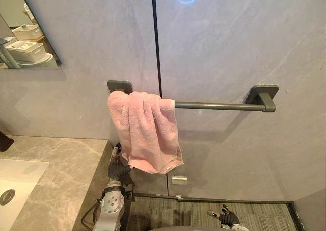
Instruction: Organize washtable
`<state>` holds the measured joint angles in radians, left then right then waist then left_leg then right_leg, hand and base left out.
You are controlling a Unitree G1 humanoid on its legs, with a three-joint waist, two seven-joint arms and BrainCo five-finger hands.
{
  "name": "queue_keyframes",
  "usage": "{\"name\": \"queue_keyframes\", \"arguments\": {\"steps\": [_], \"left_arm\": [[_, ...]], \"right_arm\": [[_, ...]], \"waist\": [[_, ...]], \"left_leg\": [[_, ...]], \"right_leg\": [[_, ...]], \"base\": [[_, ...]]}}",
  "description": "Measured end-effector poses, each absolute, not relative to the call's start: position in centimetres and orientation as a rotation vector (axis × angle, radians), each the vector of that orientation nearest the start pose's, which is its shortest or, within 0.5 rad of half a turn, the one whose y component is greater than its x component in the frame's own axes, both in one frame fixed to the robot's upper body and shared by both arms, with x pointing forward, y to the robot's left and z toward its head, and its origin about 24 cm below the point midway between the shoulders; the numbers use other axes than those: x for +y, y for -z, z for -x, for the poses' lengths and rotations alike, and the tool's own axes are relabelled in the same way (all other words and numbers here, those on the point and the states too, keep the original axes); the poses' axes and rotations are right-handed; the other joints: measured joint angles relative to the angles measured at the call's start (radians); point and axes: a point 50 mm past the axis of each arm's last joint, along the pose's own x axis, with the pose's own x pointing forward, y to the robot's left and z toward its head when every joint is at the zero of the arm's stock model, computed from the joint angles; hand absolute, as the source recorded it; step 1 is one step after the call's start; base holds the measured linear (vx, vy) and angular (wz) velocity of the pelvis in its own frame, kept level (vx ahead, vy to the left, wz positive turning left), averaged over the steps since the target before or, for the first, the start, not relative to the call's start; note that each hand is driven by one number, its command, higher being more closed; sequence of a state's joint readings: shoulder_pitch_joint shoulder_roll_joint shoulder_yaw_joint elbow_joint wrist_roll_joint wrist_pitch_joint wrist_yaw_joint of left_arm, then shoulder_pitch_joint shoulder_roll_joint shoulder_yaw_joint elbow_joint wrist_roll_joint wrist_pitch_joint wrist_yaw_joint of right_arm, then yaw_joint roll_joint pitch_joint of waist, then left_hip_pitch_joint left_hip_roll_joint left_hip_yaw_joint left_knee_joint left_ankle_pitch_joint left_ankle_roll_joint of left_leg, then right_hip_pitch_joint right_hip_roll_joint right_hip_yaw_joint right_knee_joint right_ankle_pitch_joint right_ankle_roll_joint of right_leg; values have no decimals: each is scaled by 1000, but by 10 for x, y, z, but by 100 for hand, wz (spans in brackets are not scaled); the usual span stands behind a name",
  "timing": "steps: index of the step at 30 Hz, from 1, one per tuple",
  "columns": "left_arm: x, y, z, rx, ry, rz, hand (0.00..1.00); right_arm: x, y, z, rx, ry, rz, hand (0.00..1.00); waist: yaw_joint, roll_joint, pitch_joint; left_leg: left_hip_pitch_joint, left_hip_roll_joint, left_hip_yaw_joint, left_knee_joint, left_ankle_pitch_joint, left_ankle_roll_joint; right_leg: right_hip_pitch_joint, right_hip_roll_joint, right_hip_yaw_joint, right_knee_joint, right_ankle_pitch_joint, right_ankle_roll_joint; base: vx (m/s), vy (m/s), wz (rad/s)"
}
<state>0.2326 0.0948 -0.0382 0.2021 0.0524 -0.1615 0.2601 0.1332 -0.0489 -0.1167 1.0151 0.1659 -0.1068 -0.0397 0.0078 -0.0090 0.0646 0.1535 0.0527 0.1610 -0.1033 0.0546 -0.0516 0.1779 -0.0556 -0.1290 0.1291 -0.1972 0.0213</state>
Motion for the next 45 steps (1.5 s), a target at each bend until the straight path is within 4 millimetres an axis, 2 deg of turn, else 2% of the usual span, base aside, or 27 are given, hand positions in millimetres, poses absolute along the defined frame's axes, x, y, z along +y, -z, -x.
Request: {"name": "queue_keyframes", "arguments": {"steps": [2,3,10,16,22,29,31,36,45], "left_arm": [[186,39,-187,266,-258,-177,0],[187,42,-187,279,-256,-180,100],[191,52,-187,329,-217,-217,100],[189,45,-198,294,-205,-219,100],[189,44,-200,288,-207,-219,100],[188,40,-206,268,-205,-217,100],[188,40,-206,266,-207,-217,100],[187,29,-209,216,-211,-211,100],[182,18,-207,159,-199,-203,100]], "right_arm": [[-192,160,-88,1021,305,-135,0],[-192,159,-88,1021,305,-135,0],[-193,158,-95,1005,303,-133,0],[-199,157,-95,1000,309,-118,0],[-202,156,-98,993,311,-109,0],[-205,153,-102,972,312,-101,0],[-205,149,-109,932,305,-96,0],[-204,120,-138,717,257,-68,0],[-190,74,-166,445,134,-34,0]], "waist": [[-1,-1,0],[-3,-1,1],[-23,-2,6],[-26,-6,21],[-46,-1,24],[-49,2,26],[-49,3,27],[-49,3,27],[-50,2,28]], "left_leg": [[0,0,2,0,0,0],[-1,0,4,0,-1,-1],[-2,-1,5,0,-3,-3],[-3,-2,3,0,-4,-3],[-4,-1,-21,0,-6,-4],[-3,-1,-21,0,-6,-3],[-4,0,-21,0,-8,-2],[-22,0,-19,1,-9,-2],[-23,0,-17,7,-9,-2]], "right_leg": [[-2,0,3,0,0,-1],[-4,0,6,0,1,-1],[-8,1,20,-8,3,-1],[-9,1,25,-13,5,-2],[-8,3,35,-25,13,-5],[-10,3,44,-28,20,-3],[-11,3,45,-28,21,-1],[-38,2,57,-26,27,5],[-44,3,71,-26,28,5]], "base": [[-17,-14,-5],[-17,-13,-6],[-17,-11,-4],[-3,-5,-1],[2,-26,-6],[-29,-13,-4],[-53,-10,-2],[-48,-1,-5],[-1,-13,-4]]}}
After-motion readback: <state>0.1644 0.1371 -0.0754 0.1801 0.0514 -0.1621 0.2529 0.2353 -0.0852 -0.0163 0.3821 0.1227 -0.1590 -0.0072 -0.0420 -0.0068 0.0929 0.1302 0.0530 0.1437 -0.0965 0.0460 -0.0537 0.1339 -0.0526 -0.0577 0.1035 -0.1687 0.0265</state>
